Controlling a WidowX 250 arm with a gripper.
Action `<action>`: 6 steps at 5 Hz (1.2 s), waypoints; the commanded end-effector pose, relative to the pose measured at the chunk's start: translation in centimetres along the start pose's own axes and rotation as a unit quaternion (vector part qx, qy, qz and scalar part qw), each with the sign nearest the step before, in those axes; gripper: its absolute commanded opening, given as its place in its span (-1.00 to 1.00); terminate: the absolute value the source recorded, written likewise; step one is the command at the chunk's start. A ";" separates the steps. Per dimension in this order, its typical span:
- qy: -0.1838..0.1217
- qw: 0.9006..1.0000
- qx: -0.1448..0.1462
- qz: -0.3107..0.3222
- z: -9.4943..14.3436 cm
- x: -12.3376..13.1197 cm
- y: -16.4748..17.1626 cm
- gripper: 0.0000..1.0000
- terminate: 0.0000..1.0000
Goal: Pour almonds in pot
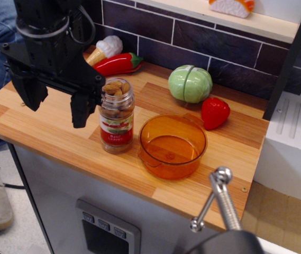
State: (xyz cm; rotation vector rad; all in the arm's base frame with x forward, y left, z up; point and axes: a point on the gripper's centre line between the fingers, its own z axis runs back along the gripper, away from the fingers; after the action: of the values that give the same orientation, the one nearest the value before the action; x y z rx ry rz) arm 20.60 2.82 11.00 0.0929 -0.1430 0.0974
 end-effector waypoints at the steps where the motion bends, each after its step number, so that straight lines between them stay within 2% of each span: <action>1: 0.000 1.000 0.000 0.000 0.0 0.0 0.0 1.00 -1.00; 2: 0.017 0.991 -0.115 0.070 1.0 0.1 0.8 1.00 -1.00; 3: 0.065 0.966 -0.199 0.154 1.7 1.4 1.6 1.00 -1.00; 4: 0.119 0.916 -0.255 0.287 1.9 3.6 3.5 1.00 -1.00; 5: 0.209 0.867 -0.238 0.384 -0.3 6.0 4.5 1.00 -1.00; 6: 0.254 0.839 -0.229 0.423 -1.5 6.9 5.3 1.00 -1.00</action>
State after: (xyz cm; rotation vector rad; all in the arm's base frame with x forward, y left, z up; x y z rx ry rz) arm 26.97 8.34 9.83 -0.4868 0.4186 0.9896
